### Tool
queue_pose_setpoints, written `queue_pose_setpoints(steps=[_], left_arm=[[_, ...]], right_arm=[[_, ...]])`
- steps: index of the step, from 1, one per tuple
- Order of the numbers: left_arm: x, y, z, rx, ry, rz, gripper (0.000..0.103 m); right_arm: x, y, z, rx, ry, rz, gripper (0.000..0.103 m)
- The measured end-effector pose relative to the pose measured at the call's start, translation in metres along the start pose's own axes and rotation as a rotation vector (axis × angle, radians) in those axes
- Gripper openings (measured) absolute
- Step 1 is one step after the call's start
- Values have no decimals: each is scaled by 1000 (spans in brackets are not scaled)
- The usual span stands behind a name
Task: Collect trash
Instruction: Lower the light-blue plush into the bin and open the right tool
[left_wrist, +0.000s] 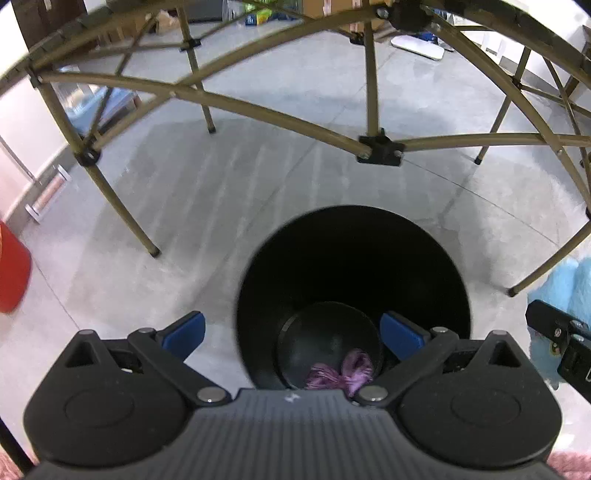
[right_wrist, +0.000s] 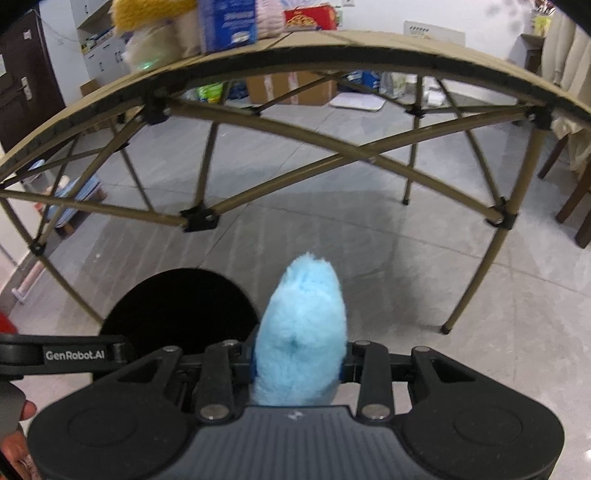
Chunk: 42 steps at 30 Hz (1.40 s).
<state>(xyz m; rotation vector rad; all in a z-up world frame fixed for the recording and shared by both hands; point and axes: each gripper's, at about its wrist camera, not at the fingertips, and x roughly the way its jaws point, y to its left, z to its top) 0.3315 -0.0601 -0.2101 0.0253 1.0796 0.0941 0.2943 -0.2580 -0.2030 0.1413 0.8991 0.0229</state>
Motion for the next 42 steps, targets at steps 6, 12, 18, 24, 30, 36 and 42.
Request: queue_pose_setpoints(steps=[6, 12, 18, 24, 30, 36, 42], left_arm=[[-9, 31, -3, -5, -45, 35, 103], [-8, 72, -6, -45, -35, 67, 103], [-1, 102, -8, -88, -9, 95, 103], [-3, 115, -14, -104, -1, 105, 103], [-4, 133, -15, -130, 6, 131, 103], [-3, 147, -14, -169, 9, 156, 103], [-5, 145, -13, -164, -1, 150, 103]], right_arm=[[0, 30, 2, -48, 14, 42, 34], [12, 64, 2, -93, 56, 62, 34], [36, 85, 1, -81, 131, 57, 34], [56, 106, -3, -82, 176, 51, 34], [70, 124, -5, -98, 201, 54, 34], [78, 132, -7, -115, 211, 57, 34], [74, 132, -3, -117, 181, 41, 48]])
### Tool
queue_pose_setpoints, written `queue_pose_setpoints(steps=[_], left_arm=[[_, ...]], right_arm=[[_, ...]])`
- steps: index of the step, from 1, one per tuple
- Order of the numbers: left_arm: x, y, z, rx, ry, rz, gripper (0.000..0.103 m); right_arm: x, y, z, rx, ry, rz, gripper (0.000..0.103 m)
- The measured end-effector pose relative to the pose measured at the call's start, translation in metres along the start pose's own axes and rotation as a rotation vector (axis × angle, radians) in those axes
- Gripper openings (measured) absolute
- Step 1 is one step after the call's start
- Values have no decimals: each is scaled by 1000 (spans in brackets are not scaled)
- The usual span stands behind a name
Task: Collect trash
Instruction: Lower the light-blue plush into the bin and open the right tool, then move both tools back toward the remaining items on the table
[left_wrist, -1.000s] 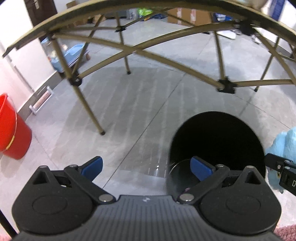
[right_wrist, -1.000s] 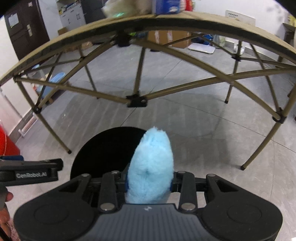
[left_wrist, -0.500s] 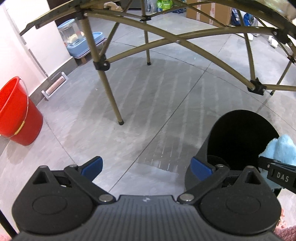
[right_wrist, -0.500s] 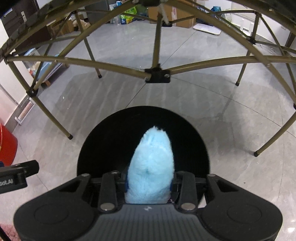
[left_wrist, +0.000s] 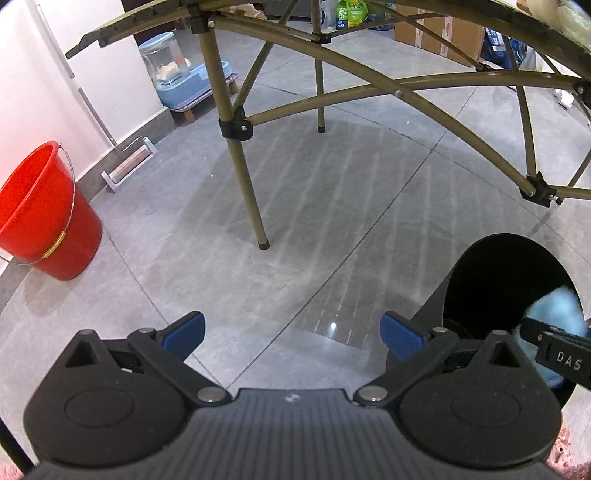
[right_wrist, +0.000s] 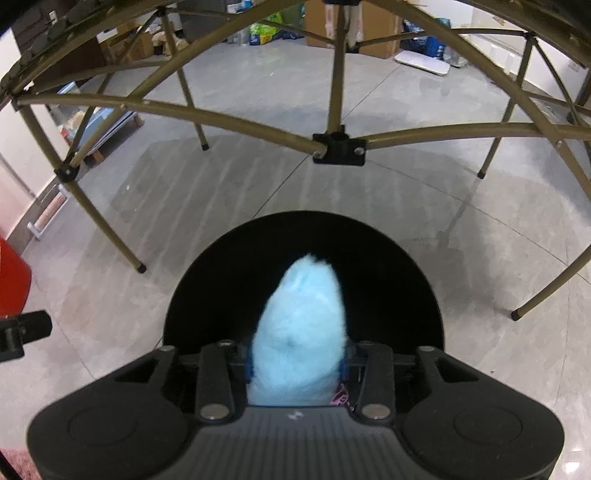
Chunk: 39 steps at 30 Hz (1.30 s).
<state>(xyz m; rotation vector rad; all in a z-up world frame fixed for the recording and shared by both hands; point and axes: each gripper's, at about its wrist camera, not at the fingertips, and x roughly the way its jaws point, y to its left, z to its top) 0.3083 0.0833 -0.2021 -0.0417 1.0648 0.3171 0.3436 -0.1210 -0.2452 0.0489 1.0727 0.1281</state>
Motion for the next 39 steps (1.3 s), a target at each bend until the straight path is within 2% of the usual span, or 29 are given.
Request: queue_pose_setpoints(steps=[1, 2, 3, 4, 13, 21, 27, 34, 39], left_arm=[[0, 0, 0, -3, 0, 0, 103], [0, 1, 0, -6, 1, 2, 103], [1, 1, 1, -9, 2, 3, 103], [1, 2, 1, -13, 4, 3, 103], [-2, -4, 1, -2, -8, -12, 103], [-9, -8, 3, -6, -36, -29, 103], [-31, -14, 8, 3, -112, -35, 103], [-75, -17, 24, -62, -271, -101, 103], [-102, -27, 41, -93, -366, -149, 103]], right_arm=[[-1, -2, 0, 11, -2, 3, 69], [-3, -4, 2, 23, -15, 7, 81], [-5, -6, 2, 29, -26, 2, 101], [-7, -7, 3, 29, -37, -9, 103], [-11, -17, 5, 43, -41, -10, 103], [-28, -20, 9, 36, -105, -3, 103], [-67, -27, 21, 13, -251, -11, 103], [-117, -41, 34, 7, -457, -12, 103], [-137, -56, 51, 18, -567, -13, 103]])
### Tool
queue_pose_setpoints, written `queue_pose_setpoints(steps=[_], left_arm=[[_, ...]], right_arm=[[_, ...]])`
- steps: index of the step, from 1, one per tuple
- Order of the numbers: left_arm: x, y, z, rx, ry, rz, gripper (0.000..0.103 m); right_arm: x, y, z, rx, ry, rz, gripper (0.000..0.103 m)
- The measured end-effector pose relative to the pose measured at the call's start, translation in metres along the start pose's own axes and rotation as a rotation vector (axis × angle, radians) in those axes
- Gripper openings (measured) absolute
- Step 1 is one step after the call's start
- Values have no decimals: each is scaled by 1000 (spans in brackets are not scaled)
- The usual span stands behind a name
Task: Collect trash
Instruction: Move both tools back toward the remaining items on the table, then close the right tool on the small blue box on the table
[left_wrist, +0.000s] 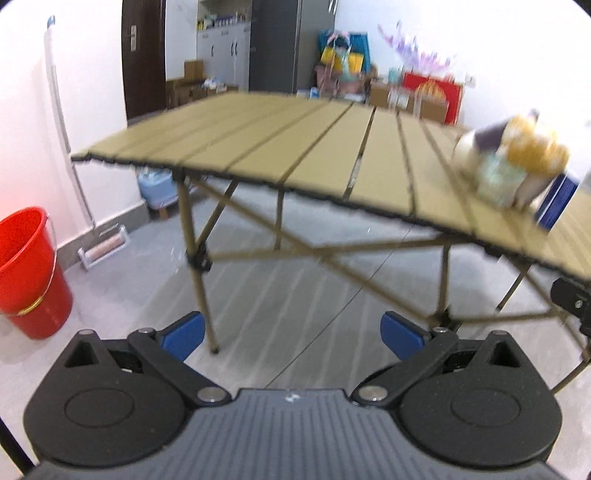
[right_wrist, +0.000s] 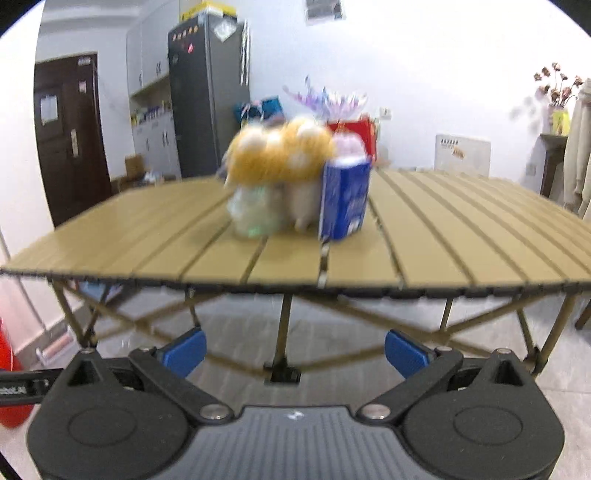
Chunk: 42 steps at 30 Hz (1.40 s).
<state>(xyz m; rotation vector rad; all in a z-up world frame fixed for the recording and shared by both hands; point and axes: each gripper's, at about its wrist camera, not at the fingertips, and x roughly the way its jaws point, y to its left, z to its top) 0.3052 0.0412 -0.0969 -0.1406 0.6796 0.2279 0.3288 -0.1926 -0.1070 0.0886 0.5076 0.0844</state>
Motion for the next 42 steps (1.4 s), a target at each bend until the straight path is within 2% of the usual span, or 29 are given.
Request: queue_pose_setpoints(steps=[7, 18, 26, 29, 32, 38, 41, 42], left_arm=[[-4, -28, 37, 7, -74, -25, 103], [-2, -67, 90, -9, -175, -40, 103], [16, -78, 106, -14, -191, -55, 103], [28, -76, 107, -16, -169, -51, 103], [35, -72, 105, -17, -150, -42, 103], [37, -64, 102, -10, -144, -24, 103], [38, -63, 101, -14, -137, -26, 103], [37, -63, 101, -11, -138, -27, 103]], right_arm=[[8, -14, 31, 31, -82, -6, 103], [35, -16, 64, 25, -138, -40, 103], [66, -19, 74, 19, -144, -69, 103], [80, -19, 77, 8, -140, -87, 103], [92, -19, 80, 18, -138, -100, 99], [109, -26, 85, 61, -136, -142, 82], [113, -33, 85, 85, -135, -133, 64], [114, -33, 85, 90, -136, -119, 52]])
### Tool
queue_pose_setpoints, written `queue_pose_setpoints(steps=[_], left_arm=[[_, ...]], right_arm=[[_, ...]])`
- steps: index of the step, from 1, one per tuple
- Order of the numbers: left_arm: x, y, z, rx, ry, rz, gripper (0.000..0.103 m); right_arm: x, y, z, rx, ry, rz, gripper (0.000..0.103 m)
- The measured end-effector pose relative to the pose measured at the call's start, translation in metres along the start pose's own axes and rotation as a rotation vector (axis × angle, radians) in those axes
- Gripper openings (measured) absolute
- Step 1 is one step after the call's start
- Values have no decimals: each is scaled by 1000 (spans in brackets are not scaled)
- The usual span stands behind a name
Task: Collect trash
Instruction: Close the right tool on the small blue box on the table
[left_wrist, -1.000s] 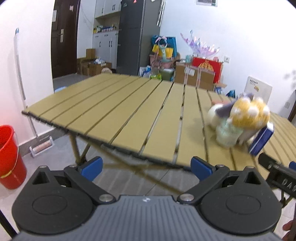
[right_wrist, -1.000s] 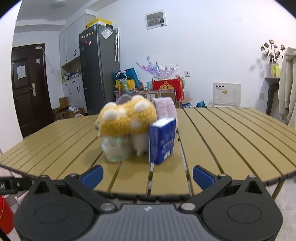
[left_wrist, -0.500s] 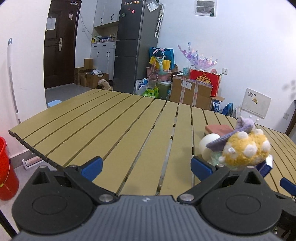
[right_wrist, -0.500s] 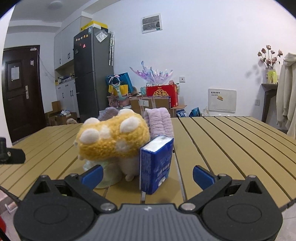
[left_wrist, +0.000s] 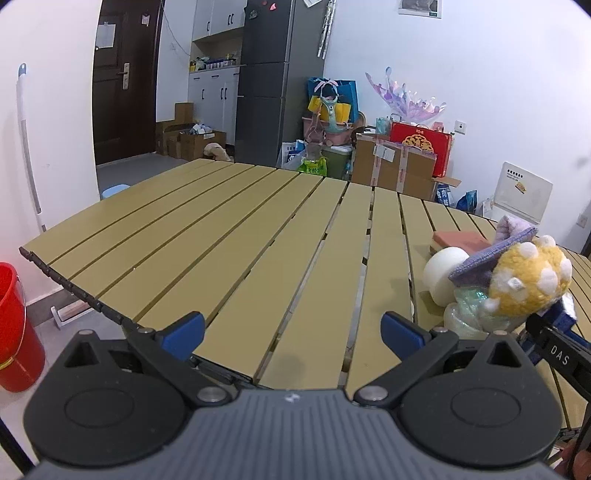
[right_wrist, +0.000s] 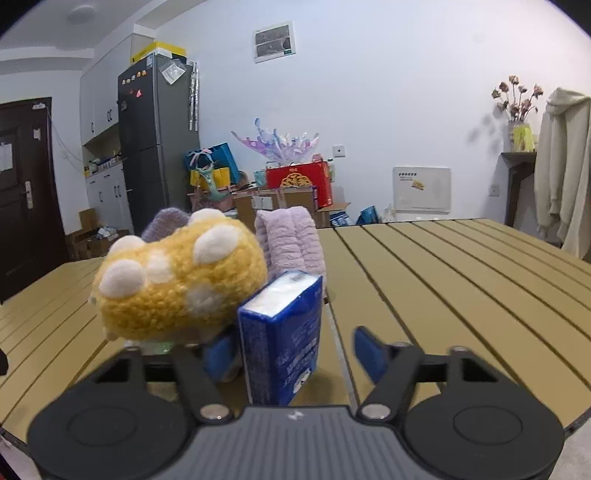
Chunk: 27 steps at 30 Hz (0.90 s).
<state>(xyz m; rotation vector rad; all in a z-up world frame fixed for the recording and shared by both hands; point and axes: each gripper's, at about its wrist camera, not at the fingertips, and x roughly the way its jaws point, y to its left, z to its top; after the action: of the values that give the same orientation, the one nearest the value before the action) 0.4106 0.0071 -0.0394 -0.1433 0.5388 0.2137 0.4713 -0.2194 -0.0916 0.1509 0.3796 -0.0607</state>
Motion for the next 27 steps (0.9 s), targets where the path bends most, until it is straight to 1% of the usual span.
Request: queue_pose_setpoints(steps=[1, 2, 3, 9, 19, 27], left_arm=[[-1, -1, 0, 4, -3, -2, 103], [-1, -2, -1, 9, -5, -3, 103], [-1, -3, -1, 13, -6, -4, 103], [-1, -5, -4, 35, 0, -12, 103], [-3, -15, -7, 51, 8, -30, 103], [-3, -32, -14, 76, 29, -72, 103]], right_arm=[[2, -2, 0, 6, 0, 12, 36], [1, -3, -1, 8, 5, 11, 28], [2, -5, -2, 10, 9, -3, 25], [0, -16, -3, 56, 11, 12, 22], [-10, -32, -4, 111, 13, -12, 21], [-20, -51, -2, 136, 1, -35, 21]])
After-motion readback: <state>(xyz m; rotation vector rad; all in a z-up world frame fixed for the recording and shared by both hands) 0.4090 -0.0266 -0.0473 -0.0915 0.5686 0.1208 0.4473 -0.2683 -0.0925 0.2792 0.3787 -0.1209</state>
